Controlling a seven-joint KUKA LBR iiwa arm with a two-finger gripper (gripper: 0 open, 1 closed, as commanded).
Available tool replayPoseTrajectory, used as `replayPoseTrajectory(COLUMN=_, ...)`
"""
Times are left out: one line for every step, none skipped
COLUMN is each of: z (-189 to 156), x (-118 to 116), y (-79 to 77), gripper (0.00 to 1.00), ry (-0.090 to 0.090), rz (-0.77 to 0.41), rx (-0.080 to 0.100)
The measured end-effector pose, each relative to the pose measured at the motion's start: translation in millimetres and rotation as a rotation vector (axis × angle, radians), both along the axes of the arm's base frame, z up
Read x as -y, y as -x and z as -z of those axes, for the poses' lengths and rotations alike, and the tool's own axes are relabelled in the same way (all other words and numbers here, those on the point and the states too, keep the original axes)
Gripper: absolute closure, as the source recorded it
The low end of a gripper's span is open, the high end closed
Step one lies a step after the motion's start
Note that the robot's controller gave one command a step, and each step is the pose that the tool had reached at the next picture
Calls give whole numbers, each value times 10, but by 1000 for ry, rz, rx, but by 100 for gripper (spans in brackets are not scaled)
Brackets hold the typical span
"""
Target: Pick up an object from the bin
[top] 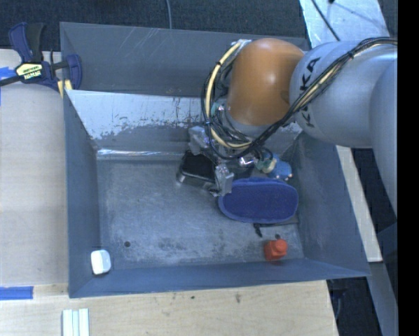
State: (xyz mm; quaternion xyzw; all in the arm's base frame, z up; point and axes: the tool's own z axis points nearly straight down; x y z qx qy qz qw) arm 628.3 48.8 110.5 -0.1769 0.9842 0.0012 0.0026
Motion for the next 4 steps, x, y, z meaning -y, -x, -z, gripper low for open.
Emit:
replayPoseTrajectory(z=14, x=20, y=45, gripper=100, ry=6, rz=2, rx=-24)
replayPoseTrajectory(z=-672, x=-124, y=203, gripper=100, ry=1, rz=136, rx=5)
replayPoseTrajectory(z=-918, x=-159, y=598, gripper=100, ry=2, rz=255, rx=-3)
replayPoseTrajectory(z=-573, x=-592, y=95, gripper=100, ry=-1, rz=421, rx=-2)
